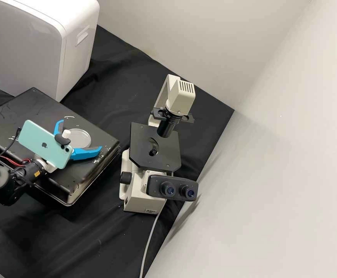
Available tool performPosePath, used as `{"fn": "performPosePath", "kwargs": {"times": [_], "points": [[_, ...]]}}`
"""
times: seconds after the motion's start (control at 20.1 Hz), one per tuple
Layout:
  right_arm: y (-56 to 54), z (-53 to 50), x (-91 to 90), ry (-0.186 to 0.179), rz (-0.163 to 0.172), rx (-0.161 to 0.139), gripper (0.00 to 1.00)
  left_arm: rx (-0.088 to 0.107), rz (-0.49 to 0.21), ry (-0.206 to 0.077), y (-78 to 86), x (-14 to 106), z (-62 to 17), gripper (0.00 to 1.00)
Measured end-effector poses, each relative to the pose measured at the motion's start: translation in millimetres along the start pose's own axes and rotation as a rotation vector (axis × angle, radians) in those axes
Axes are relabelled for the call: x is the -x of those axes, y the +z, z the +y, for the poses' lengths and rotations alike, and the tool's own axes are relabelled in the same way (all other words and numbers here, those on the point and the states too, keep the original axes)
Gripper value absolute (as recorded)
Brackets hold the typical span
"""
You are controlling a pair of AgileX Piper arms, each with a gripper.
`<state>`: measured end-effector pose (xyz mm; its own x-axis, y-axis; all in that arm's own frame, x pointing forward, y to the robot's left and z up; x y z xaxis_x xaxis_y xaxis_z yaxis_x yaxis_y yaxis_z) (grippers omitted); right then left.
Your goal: Place the petri dish on the microscope
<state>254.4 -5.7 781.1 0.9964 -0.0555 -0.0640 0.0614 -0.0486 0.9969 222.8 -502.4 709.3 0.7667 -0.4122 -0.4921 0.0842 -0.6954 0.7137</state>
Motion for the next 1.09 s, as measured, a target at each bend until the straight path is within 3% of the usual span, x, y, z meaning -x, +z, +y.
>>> {"fn": "performPosePath", "kwargs": {"times": [0.6, 0.75, 1.09], "points": [[2.3, -1.4, -7.6, 0.031, -0.01, -0.009, 1.0, 0.001, -0.002, 0.0, 0.8, -0.2, 0.0, 1.0], [3.2, -4.2, -10.5, 0.027, -0.016, 0.012, 1.0, 0.001, -0.002, 0.0, 0.8, -0.2, 0.0, 1.0], [2.1, -9.3, -12.2, 0.026, -0.014, 0.022, 1.0, 0.001, -0.002, 0.0, 0.8, -0.2, 0.0, 1.0]]}}
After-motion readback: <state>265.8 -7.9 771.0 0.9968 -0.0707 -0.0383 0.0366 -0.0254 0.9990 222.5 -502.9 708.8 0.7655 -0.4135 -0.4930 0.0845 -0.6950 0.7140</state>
